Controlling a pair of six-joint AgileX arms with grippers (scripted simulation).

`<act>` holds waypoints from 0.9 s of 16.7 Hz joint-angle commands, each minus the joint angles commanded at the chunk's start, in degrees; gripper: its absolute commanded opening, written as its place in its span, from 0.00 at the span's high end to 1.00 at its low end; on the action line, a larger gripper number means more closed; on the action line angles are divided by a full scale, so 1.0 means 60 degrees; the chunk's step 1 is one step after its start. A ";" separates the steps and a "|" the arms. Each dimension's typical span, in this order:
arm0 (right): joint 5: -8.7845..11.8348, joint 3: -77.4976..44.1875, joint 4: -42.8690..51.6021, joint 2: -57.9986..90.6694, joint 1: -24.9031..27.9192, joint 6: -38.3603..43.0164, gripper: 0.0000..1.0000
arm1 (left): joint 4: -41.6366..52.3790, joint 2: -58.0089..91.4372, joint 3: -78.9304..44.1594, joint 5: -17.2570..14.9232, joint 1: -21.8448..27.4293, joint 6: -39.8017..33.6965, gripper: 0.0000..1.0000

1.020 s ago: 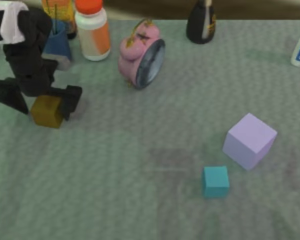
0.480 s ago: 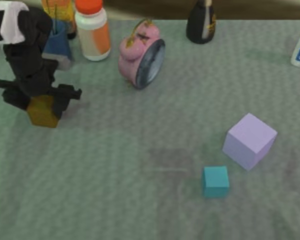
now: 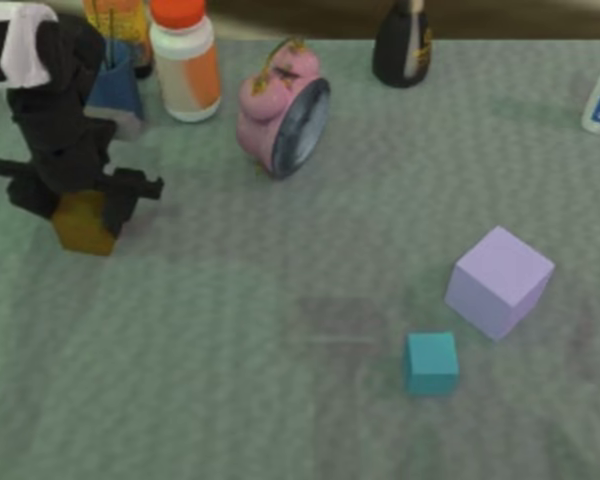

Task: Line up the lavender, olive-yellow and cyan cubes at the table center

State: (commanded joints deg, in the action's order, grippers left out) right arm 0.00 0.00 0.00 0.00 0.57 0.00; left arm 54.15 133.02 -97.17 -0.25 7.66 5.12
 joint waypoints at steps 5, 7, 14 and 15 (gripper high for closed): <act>0.0000 0.0000 0.0000 0.0000 0.0000 0.0000 0.00 | 0.0063 -0.0204 -0.0057 -0.0015 -0.0014 -0.0007 1.00; 0.0000 0.0000 0.0000 0.0000 0.0000 0.0000 0.00 | 0.0229 -0.0239 -0.0210 -0.0015 -0.0021 -0.0001 1.00; 0.0000 0.0000 0.0000 0.0000 0.0000 0.0000 0.00 | 0.2286 -0.0849 -0.1614 -0.0008 -0.0189 -0.0028 1.00; 0.0000 0.0000 0.0000 0.0000 0.0000 0.0000 0.00 | 0.2325 -0.0876 -0.1648 -0.0008 -0.0193 -0.0027 1.00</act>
State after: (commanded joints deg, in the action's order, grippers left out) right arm 0.00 0.00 0.00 0.00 0.57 0.00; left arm 68.10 127.76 -107.05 -0.30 6.51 4.96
